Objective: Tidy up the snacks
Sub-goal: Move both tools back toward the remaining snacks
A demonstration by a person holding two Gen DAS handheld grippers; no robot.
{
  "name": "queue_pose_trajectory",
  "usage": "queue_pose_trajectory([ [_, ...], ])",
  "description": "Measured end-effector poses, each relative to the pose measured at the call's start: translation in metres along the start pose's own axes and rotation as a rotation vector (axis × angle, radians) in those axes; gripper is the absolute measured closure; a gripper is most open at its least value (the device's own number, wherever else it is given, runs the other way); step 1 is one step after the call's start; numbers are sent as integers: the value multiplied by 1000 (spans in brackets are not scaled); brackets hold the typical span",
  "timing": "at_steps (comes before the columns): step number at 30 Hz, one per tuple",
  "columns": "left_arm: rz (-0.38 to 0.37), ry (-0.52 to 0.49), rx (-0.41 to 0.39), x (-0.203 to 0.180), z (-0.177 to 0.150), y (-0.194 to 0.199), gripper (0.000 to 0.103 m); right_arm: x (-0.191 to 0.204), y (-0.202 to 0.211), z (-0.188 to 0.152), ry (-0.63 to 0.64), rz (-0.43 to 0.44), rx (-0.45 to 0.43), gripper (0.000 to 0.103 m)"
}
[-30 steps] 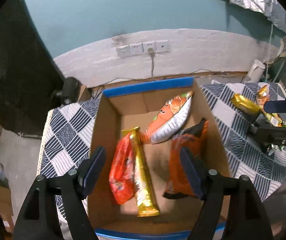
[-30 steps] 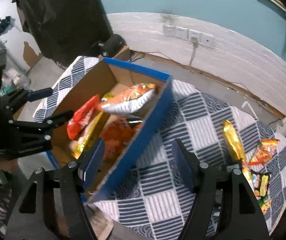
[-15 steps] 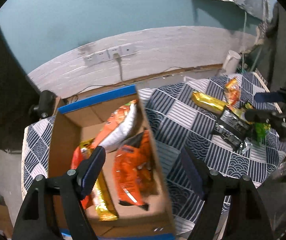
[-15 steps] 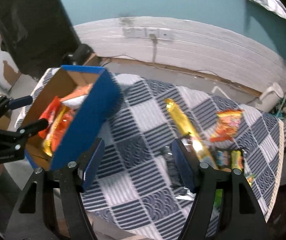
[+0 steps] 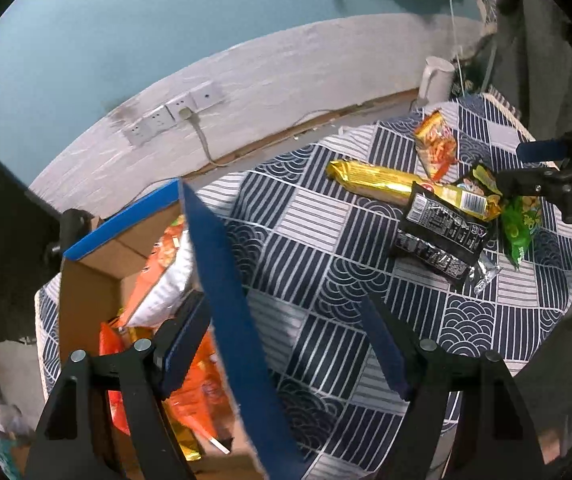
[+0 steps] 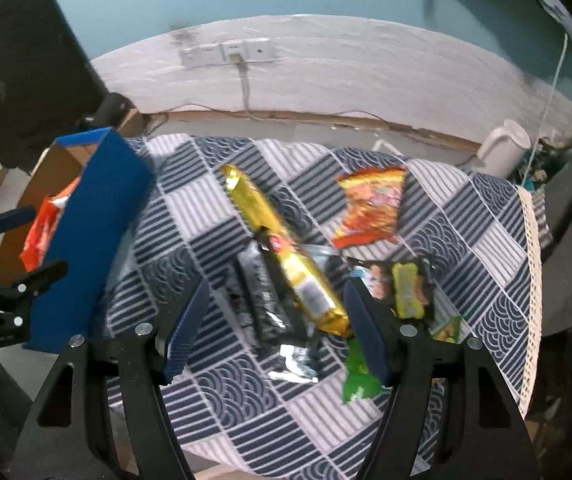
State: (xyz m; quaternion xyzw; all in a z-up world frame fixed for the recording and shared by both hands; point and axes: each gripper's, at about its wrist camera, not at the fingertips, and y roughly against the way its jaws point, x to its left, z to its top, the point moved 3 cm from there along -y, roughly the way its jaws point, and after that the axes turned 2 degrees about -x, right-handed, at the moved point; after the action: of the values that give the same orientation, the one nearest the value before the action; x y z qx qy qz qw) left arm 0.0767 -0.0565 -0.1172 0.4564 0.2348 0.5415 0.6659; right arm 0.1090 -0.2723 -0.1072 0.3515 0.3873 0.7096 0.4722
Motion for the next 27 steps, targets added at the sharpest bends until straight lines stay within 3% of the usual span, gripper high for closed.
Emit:
queue_pose_trajectory([
  [17,-50,-32,110,-32,1,-61,24,-25,-64,-21,42,-99,120,33],
  [22,-69,-37,128,-35,-1,-65,24,-17,-80,-30,64,-132,153,32],
  [27,-73,-48,117,-35,-1,-62,24,4,-91,-43,106,-134,196,24],
])
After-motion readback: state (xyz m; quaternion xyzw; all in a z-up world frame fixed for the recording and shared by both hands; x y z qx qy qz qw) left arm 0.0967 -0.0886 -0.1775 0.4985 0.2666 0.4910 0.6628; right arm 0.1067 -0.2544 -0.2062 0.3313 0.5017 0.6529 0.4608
